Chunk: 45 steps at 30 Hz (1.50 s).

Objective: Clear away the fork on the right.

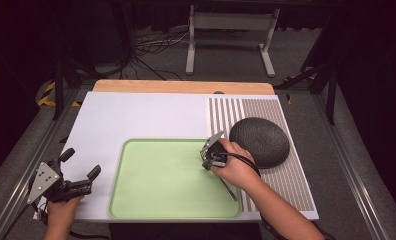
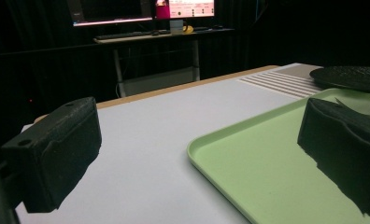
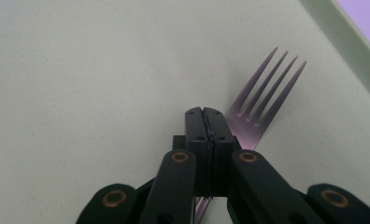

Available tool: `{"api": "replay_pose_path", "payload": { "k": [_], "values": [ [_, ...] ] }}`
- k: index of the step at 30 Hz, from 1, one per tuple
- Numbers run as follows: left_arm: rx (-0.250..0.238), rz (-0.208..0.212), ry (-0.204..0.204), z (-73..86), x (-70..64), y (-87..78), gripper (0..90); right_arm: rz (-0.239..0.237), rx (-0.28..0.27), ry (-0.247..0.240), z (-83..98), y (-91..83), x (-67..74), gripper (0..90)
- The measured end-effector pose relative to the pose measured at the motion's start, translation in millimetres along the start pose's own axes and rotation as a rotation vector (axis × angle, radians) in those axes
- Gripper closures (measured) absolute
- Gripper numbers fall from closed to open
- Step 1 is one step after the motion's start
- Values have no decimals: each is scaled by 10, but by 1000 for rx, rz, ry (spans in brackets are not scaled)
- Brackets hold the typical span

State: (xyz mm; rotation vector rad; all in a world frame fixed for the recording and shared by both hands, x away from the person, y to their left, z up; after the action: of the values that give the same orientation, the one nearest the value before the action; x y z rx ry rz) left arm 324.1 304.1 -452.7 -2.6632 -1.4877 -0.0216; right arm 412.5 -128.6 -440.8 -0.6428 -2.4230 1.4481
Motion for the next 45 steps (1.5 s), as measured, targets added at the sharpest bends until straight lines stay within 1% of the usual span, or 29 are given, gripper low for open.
{"api": "replay_pose_path", "payload": {
  "k": [2,10,17,20,24,28,29,36,45],
  "values": [
    [0,0,1,1,1,2,3,1,6,-5,9,14,-3,897],
    [1,1,2,-1,0,2,3,17,23,-1,19,32,-17,898],
    [0,0,0,0,-1,5,3,22,30,2,39,36,-41,898],
    [2,2,1,-1,-1,2,3,34,38,0,45,29,-57,898],
    [3,2,2,0,-1,3,3,36,39,17,71,14,-102,898],
    [2,2,3,1,-1,7,3,52,42,30,100,-1,-147,898],
    [3,2,5,0,0,7,3,55,43,25,105,-5,-158,899],
    [4,2,2,1,-1,5,3,76,47,51,148,-32,-216,898],
    [4,3,3,1,-2,7,3,85,45,84,214,-72,-296,899]
  ]
}}
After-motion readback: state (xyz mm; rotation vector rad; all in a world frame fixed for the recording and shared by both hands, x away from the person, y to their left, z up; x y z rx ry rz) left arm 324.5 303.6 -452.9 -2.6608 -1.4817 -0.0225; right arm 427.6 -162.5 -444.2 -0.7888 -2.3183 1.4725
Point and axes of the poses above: each handheld gripper's, and its own axes: y roughly forward along the jaws, z roughly out of its underside, x roughly to its left, the point moved 2 cm from there along y, roughly forward along the jaws
